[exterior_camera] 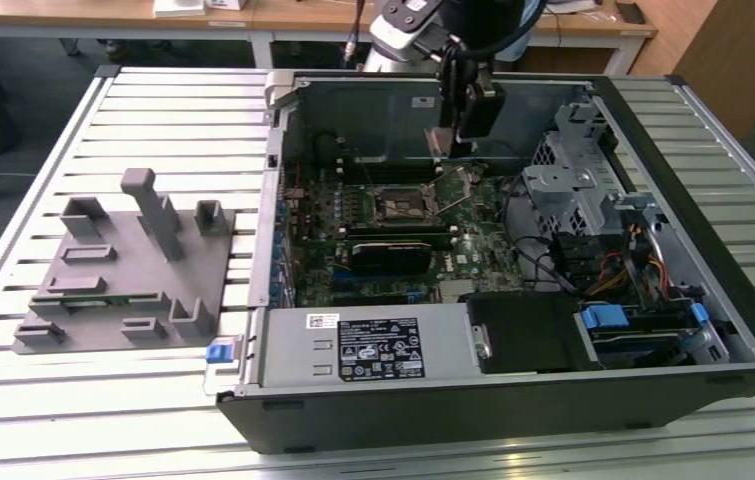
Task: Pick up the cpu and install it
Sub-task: 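Place the cpu into insertion slot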
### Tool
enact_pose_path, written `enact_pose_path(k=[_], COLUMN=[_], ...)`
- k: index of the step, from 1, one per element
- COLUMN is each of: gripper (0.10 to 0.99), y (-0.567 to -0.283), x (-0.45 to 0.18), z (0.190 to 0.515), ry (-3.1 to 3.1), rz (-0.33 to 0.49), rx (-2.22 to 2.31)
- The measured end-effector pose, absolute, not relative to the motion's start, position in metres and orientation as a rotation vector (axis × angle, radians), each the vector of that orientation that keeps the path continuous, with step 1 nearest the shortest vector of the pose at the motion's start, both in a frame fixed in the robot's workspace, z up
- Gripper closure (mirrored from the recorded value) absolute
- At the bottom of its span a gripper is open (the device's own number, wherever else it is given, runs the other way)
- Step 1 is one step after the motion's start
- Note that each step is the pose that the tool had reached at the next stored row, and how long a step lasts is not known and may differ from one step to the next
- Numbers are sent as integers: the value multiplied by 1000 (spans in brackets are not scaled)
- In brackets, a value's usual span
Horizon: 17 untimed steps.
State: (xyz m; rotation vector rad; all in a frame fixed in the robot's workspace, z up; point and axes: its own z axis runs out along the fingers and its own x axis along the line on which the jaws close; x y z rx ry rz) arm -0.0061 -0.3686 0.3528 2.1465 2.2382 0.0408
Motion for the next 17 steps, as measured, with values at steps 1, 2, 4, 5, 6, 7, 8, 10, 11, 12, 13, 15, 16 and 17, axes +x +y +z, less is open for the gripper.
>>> enact_pose_path(k=[1, 2, 4, 5, 6, 7, 8, 10, 11, 12, 13, 15, 16, 17], gripper=[561, 561, 561, 561, 561, 561, 561, 561, 561, 561, 561, 561, 561, 561], y=[-367, -365, -363, -362, -362, -362, -362, -362, -362, -362, -362, -359, -357, -355], x=[-7, -7, -9, -10, -10, -11, -12, -14, -15, -16, -17, -17, -17, -17], z=[352, 351, 350, 350, 349, 348, 346, 343, 341, 339, 337, 334, 332, 330], ry=[2238, 2238, 2242, 2246, 2248, 2251, 2253, 2268, 2274, 2281, 2285, 2287, 2286, 2285], rz=[41, 42, 52, 60, 67, 72, 73, 76, 78, 79, 81, 82, 82, 82], rx=[2147, 2147, 2152, 2155, 2158, 2160, 2158, 2145, 2139, 2133, 2128, 2127, 2127, 2128])
